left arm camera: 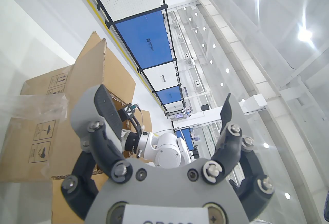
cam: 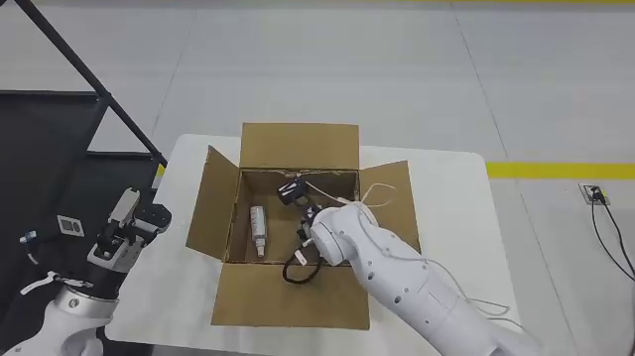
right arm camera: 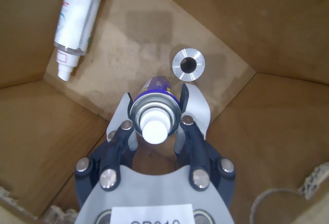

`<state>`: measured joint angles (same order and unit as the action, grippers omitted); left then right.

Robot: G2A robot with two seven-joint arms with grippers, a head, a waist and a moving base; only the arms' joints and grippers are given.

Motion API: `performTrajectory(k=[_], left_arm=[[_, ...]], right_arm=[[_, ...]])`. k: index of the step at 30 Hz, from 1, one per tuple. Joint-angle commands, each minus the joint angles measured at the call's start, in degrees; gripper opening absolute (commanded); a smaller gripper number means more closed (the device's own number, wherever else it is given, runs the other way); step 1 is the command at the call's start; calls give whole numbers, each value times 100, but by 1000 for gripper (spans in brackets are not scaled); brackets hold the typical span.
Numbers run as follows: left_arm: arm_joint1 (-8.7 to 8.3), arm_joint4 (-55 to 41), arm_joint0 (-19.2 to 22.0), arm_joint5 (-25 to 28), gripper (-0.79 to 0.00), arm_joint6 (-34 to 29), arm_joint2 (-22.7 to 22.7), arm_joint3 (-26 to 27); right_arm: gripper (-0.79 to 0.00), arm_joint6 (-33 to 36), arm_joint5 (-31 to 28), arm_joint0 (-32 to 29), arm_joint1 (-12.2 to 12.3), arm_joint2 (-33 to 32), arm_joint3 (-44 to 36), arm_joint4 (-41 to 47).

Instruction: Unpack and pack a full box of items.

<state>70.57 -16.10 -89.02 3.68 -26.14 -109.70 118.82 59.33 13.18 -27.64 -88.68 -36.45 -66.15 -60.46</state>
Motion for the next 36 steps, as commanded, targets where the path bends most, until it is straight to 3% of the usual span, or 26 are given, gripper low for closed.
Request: performTrajectory(k=[1,8,16,20,23,26,31,36], left_arm=[[0,0,0,0,0,0,0,0],[0,0,0,0,0,0,0,0],[0,0,0,0,0,0,0,0],[0,0,0,0,0,0,0,0],[0,0,0,0,0,0,0,0],[0,0,0,0,0,0,0,0],[0,0,0,0,0,0,0,0],[0,0,0,0,0,0,0,0]], right_arm=[[-785,130,146,-139,64,-90,-440,-270],[-785,263,614,-1163,462,-934,-2832,-1735],[-785,-20,797,-3143,867,-2611,-5683,-3313],[-785,-230,936,-4120,960,-3574,-6465,-3483],[-785,-234,878,-4588,992,-4306,-6437,-3046],[-785,-284,621,-4703,1017,-5012,-5800,-2347],[-785,-529,58,-4418,1055,-5661,-4362,-1412],[-785,-711,-419,-3987,1095,-5809,-3169,-1059]])
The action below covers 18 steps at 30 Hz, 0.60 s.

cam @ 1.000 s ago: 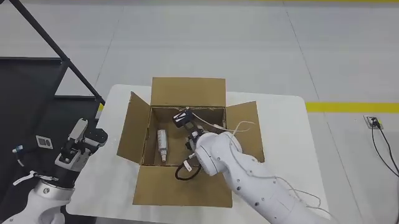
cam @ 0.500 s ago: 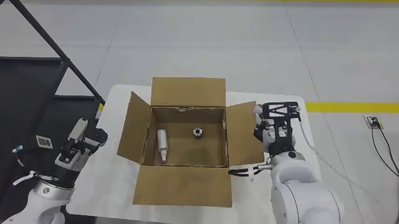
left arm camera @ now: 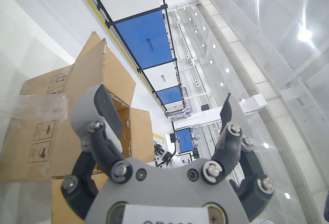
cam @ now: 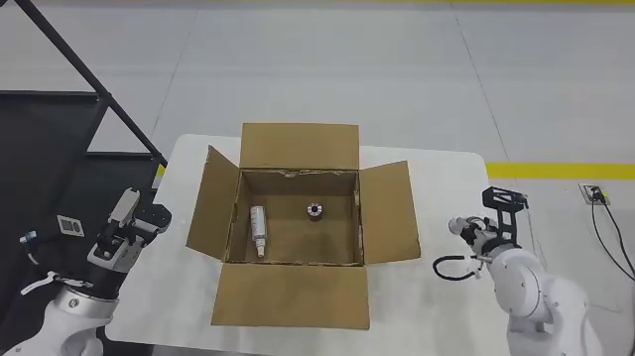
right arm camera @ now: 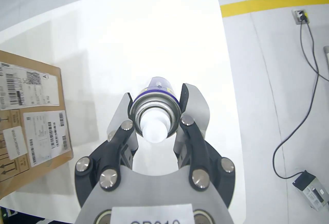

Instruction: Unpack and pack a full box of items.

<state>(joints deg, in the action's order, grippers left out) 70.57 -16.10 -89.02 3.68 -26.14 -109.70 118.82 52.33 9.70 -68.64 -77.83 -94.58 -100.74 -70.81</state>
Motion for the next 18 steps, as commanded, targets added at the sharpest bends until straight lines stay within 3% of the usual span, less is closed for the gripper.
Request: performTrajectory(k=[1,8,9,11,12,13,18], left_arm=[[0,0,0,0,0,0,0,0],[0,0,0,0,0,0,0,0],[0,0,0,0,0,0,0,0],[0,0,0,0,0,0,0,0],[0,0,0,0,0,0,0,0],[0,0,0,0,0,0,0,0],[0,0,0,0,0,0,0,0]], right_arm=[[-785,-29,-104,211,16,17,475,-35],[-785,76,-281,722,51,140,1296,-68],[-702,139,-296,782,57,153,1375,-66],[-413,211,-301,891,67,181,1504,-94],[-114,225,-300,930,70,190,1550,-89],[0,227,-297,960,74,199,1585,-86],[0,215,-268,1004,95,212,1517,-89]])
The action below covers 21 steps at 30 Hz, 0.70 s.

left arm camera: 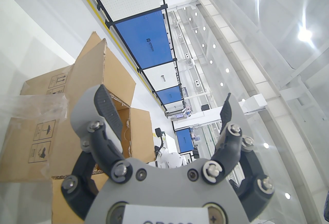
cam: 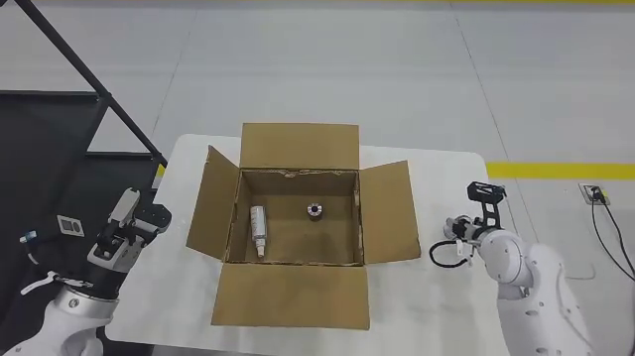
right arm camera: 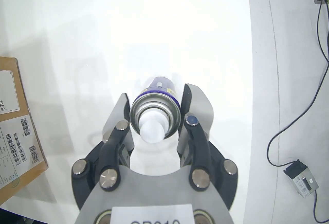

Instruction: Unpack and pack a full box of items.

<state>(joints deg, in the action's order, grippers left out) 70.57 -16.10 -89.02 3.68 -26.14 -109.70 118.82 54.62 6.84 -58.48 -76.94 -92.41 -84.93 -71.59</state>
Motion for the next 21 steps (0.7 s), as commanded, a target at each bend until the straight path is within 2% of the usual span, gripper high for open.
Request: performTrajectory(k=[1,4,8,11,14,17,21], left_arm=[[0,0,0,0,0,0,0,0],[0,0,0,0,0,0,0,0],[-1,29,-13,68,0,90,-20,31],[-7,12,-37,155,0,177,-154,55],[-14,-205,-56,217,0,230,-415,27],[-28,-374,-66,215,0,232,-671,-127],[-44,-485,-74,166,0,195,-829,-416]], right_arm=[[0,-32,73,-38,10,-12,-159,-55],[0,-96,298,-206,17,12,-704,-249],[0,-381,677,-640,-14,337,-2164,-595],[0,-536,755,-957,-45,953,-3358,-1122],[0,-574,387,-1032,-78,1853,-4124,-1507],[0,-331,-78,-676,-140,2763,-4088,-1660],[0,66,-291,386,-334,3676,-3006,-1334]])
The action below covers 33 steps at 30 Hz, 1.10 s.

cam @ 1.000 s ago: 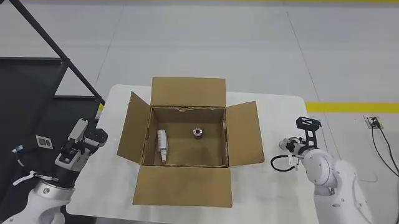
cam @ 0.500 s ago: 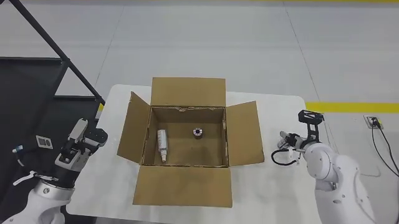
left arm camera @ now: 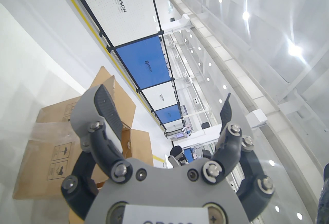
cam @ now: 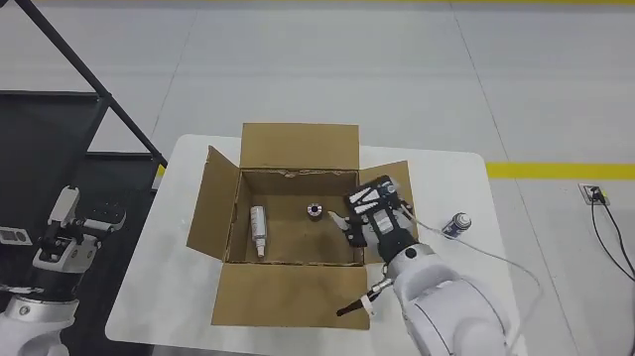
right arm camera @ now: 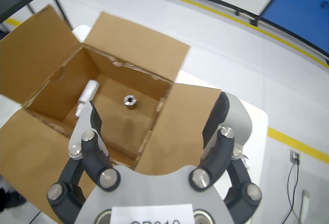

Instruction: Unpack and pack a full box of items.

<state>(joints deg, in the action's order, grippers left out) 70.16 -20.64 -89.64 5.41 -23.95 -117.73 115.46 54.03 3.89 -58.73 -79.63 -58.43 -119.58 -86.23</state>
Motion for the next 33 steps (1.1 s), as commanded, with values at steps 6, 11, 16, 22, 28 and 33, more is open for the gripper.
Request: performTrajectory(k=[6,11,16,22,28,33], left_arm=[[-7,-74,-61,-17,0,-30,-73,-193],[-7,-74,-61,-17,0,-30,-73,-193],[-7,-74,-61,-17,0,-30,-73,-193],[-7,-74,-61,-17,0,-30,-73,-193],[-7,-74,-61,-17,0,-30,-73,-193],[-7,-74,-61,-17,0,-30,-73,-193]], right_arm=[[0,284,279,2063,-500,970,3090,1427],[0,-191,204,2886,-843,1295,5125,2468],[0,-643,224,3233,-1126,1571,6428,2983],[0,-1164,268,3418,-1348,1741,7365,3143],[-95,-1408,404,3471,-1552,1934,7641,3136],[-397,-1388,504,3545,-1669,2033,7832,3029]])
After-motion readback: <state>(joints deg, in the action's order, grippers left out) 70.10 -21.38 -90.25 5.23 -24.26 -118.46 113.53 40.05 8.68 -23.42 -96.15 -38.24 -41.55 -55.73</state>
